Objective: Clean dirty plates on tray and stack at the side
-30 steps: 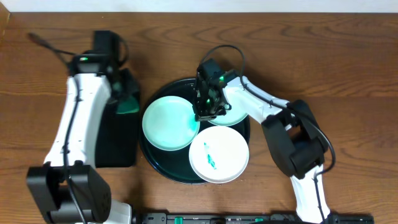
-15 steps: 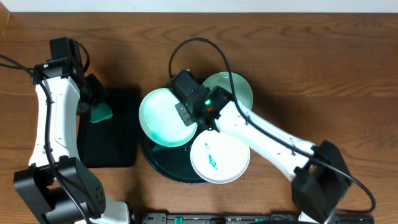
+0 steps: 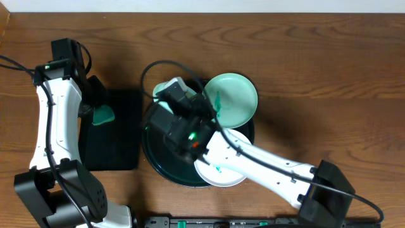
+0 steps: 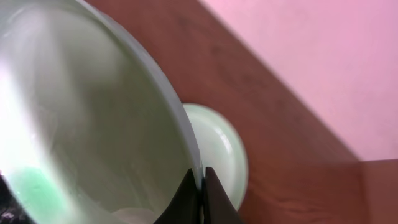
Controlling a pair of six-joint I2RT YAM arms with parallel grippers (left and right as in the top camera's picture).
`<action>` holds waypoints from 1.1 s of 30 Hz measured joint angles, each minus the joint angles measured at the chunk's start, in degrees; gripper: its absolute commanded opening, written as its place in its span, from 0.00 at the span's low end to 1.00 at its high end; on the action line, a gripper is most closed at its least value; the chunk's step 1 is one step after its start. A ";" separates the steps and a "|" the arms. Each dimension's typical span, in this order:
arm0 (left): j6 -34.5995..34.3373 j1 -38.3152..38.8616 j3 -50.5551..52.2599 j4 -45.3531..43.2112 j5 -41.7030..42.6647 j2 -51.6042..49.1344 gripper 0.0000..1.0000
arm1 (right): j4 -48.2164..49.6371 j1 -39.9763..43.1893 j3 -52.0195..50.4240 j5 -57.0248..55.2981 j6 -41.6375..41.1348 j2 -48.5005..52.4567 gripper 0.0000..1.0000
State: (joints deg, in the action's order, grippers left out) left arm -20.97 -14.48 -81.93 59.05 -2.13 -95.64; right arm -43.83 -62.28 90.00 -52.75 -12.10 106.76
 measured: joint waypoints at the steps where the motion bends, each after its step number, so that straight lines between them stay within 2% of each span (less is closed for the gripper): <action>1: 0.00 0.00 0.00 0.00 0.00 0.00 0.07 | 0.42 -0.68 0.00 -2.05 0.15 -0.02 0.01; 9: 0.00 0.00 0.00 0.00 0.00 0.00 0.07 | 4.52 -3.82 0.00 -16.81 0.94 -0.02 0.01; 19: 0.00 0.00 0.00 0.02 0.00 0.00 0.07 | 4.44 -4.50 0.00 -18.62 2.80 -0.02 0.01; 24: 0.00 0.00 0.00 0.02 0.00 0.00 0.07 | 1.27 -3.41 0.00 -7.21 3.15 -0.02 0.01; 33: 0.48 0.00 0.00 0.09 0.00 0.00 0.07 | -1.14 8.44 -0.07 30.75 0.74 -1.36 0.01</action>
State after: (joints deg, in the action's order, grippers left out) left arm -20.49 -14.48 -81.93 59.13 -2.13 -95.64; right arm -44.97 -53.84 89.93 -22.00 -11.35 105.41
